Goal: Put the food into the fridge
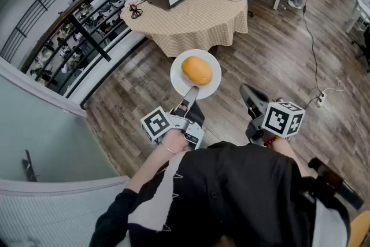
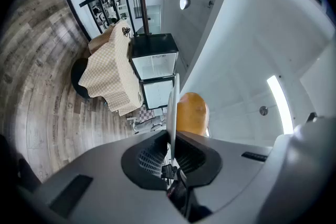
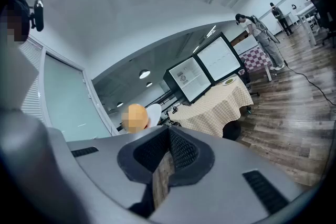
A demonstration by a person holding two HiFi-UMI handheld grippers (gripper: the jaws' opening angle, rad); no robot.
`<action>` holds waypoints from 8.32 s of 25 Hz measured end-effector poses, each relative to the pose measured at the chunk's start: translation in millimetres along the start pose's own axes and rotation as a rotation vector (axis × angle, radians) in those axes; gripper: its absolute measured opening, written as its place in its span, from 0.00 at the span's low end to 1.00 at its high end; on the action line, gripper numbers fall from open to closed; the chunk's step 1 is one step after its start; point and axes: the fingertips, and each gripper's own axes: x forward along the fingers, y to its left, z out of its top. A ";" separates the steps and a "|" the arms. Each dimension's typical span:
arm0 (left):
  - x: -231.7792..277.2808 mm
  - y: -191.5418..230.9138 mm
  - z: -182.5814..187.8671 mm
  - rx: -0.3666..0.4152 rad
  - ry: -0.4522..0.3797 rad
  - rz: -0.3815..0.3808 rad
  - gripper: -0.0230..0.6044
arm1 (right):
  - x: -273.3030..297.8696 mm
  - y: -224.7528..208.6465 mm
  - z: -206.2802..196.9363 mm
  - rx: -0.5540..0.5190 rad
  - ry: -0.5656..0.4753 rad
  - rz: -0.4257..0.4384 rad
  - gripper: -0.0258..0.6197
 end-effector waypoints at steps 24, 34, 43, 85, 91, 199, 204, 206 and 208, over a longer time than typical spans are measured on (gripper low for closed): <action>-41.1 5.6 16.6 0.043 0.093 -0.021 0.08 | 9.7 26.8 -45.4 -0.032 -0.046 -0.059 0.06; 8.7 18.5 31.6 -0.033 0.114 -0.079 0.08 | 36.2 -2.2 -31.4 -0.117 -0.016 -0.087 0.07; 123.3 35.6 40.7 -0.056 0.054 -0.090 0.08 | 74.8 -80.1 61.1 -0.174 -0.025 -0.020 0.06; 509.9 158.7 177.6 -0.105 -0.096 0.004 0.08 | 338.7 -339.6 296.8 -0.257 0.213 0.080 0.07; 537.6 173.7 234.0 -0.081 -0.149 0.020 0.08 | 405.7 -351.2 316.4 -0.272 0.250 0.120 0.07; 628.4 198.8 561.3 -0.072 -0.828 0.269 0.11 | 681.2 -288.5 491.4 -0.533 0.277 0.665 0.07; 630.6 198.5 563.8 -0.072 -0.828 0.259 0.12 | 682.3 -290.4 486.5 -0.521 0.293 0.670 0.07; 632.4 197.1 564.1 -0.083 -0.831 0.247 0.14 | 681.6 -290.6 483.5 -0.520 0.300 0.673 0.07; 632.7 196.8 564.3 -0.082 -0.833 0.249 0.14 | 681.4 -291.2 480.2 -0.520 0.309 0.676 0.07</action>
